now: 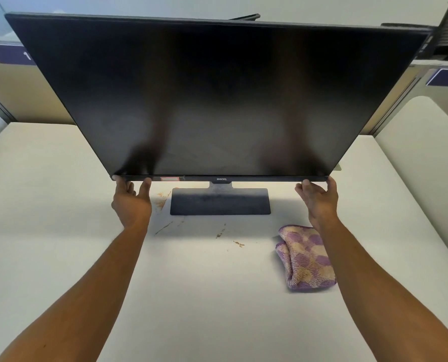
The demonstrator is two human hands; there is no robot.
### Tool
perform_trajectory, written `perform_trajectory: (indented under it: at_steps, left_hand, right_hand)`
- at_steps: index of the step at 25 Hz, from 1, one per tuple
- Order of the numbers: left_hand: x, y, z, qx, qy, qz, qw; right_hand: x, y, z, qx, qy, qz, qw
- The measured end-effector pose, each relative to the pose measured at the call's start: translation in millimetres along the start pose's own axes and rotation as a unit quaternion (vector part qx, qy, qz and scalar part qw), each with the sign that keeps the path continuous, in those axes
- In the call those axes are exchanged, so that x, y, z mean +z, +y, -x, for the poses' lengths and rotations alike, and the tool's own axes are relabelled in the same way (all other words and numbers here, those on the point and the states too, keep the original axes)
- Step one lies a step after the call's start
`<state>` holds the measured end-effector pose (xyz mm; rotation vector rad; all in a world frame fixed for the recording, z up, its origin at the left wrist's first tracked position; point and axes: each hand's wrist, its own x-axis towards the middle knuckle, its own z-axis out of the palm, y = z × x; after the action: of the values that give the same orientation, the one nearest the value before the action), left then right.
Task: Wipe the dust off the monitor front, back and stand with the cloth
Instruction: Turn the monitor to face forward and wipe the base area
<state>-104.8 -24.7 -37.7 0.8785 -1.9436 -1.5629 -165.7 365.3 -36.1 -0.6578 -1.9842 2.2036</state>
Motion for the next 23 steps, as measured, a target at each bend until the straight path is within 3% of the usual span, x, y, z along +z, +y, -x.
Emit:
perform_trajectory:
  at_steps: [3, 5, 10, 12, 14, 15, 16, 21, 23]
  left_hand:
    - [-5, -9, 8, -0.005, -0.034, 0.0, 0.999]
    - [-10, -15, 8, 0.001, -0.053, -0.026, 0.998]
    - [-17, -20, -7, -0.008, -0.093, -0.112, 0.989]
    - [-18, -20, -9, -0.009, -0.103, -0.129, 0.986]
    - [-19, -18, -9, -0.013, -0.109, -0.137, 0.985]
    - [-21, -16, -10, -0.013, -0.112, -0.141, 0.984]
    - [-23, -15, -9, -0.012, -0.116, -0.146, 0.982]
    - [-38, -38, 26, 0.077, -0.144, -0.204, 0.965]
    - [-42, -58, 48, 0.12, -0.179, -0.262, 0.941]
  right_hand:
    - [-5, 4, 30, 0.001, 0.038, 0.069, 0.997]
    - [-15, 13, 59, -0.045, 0.04, 0.167, 0.984]
    - [-44, 34, 126, -0.119, -0.082, 0.329, 0.933]
    - [-52, 44, 136, -0.114, -0.139, 0.432, 0.884]
    - [-60, 58, 135, -0.131, -0.17, 0.585, 0.782]
    - [-61, 65, 134, -0.133, -0.176, 0.622, 0.751]
    - [-59, 68, 134, -0.13, -0.176, 0.631, 0.744]
    - [-47, 69, 140, -0.152, -0.072, 0.459, 0.872]
    - [-38, 60, 144, -0.175, -0.016, 0.415, 0.893]
